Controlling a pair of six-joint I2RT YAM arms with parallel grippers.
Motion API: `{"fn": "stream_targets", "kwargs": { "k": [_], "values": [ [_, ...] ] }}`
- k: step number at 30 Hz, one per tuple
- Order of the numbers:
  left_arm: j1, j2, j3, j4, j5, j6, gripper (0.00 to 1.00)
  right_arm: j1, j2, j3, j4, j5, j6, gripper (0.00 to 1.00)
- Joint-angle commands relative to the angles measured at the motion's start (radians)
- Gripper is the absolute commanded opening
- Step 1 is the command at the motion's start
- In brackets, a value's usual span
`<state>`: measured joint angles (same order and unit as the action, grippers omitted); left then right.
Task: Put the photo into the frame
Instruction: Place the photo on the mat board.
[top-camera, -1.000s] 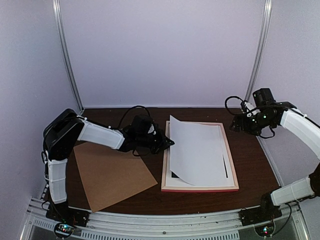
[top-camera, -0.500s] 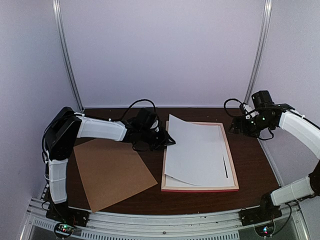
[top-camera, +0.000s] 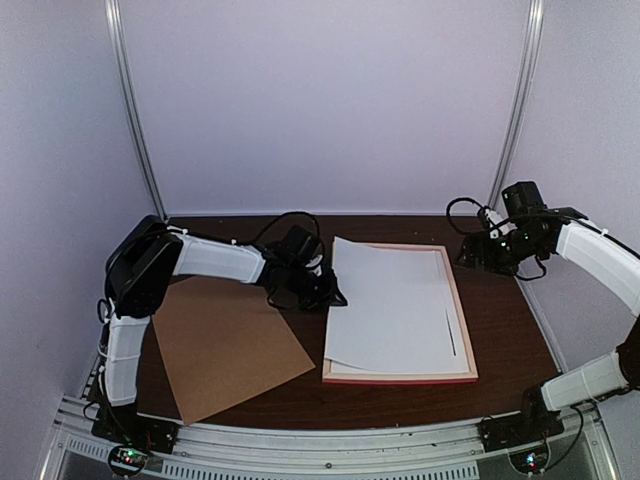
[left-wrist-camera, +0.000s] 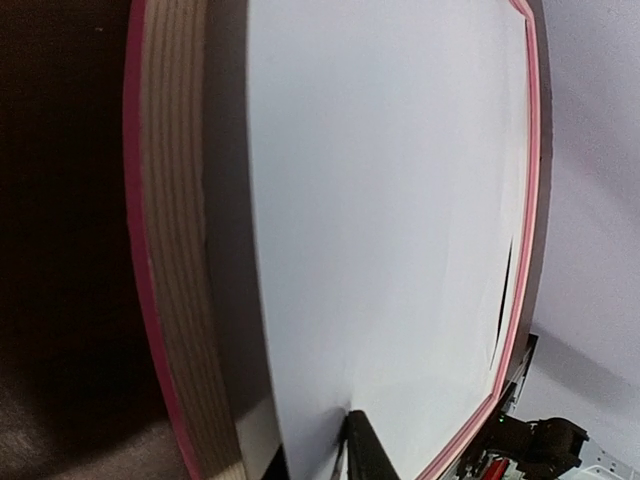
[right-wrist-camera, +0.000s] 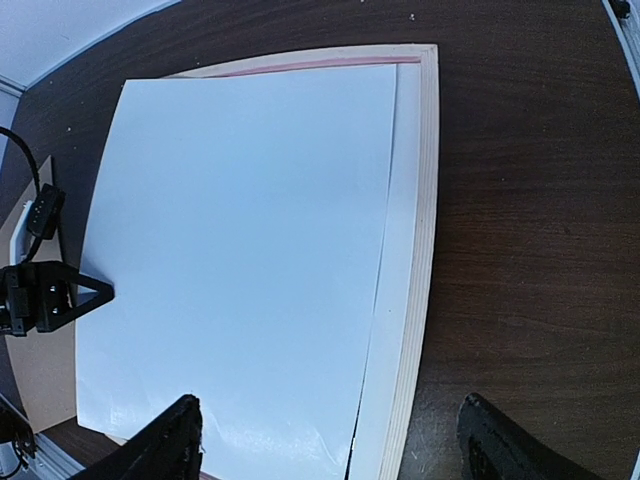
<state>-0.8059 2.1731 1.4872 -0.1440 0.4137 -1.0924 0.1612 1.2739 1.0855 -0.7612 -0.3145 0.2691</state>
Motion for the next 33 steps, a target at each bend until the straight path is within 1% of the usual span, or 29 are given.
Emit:
{"fn": "stream_targets", "kwargs": {
  "k": [1, 4, 5, 9, 14, 18, 23, 28, 33],
  "values": [
    [0.005, -0.001, 0.042, 0.012, 0.034, 0.026, 0.09, -0.007, 0.004, -0.015, 0.029, -0.009, 0.010, 0.88],
    [0.010, -0.007, 0.034, 0.032, 0.063, 0.019, 0.01, -0.006, 0.000, -0.020, 0.028, -0.007, 0.008, 0.88],
    [0.012, -0.014, 0.024, 0.051, 0.075, 0.009, 0.00, -0.007, -0.003, -0.021, 0.025, -0.005, 0.007, 0.88],
    [0.024, -0.040, -0.020, 0.182, 0.132, -0.066, 0.00, -0.007, -0.016, -0.018, 0.018, 0.007, 0.005, 0.88],
    [0.025, -0.054, -0.021, 0.279, 0.187, -0.163, 0.00, -0.007, -0.016, -0.012, 0.011, 0.011, 0.004, 0.89],
    [0.025, -0.064, -0.014, 0.349, 0.203, -0.240, 0.00, -0.006, -0.013, -0.013, 0.012, 0.010, 0.004, 0.89],
    [0.025, -0.091, 0.003, 0.364, 0.195, -0.271, 0.00, -0.006, -0.016, -0.013, 0.008, 0.015, -0.001, 0.89],
    [0.025, -0.095, 0.025, 0.423, 0.197, -0.336, 0.00, -0.006, -0.015, -0.010, 0.005, 0.021, -0.003, 0.89],
    [0.025, -0.085, 0.085, 0.420, 0.196, -0.340, 0.00, -0.006, -0.020, 0.005, -0.010, 0.031, -0.007, 0.89]
  ]
}}
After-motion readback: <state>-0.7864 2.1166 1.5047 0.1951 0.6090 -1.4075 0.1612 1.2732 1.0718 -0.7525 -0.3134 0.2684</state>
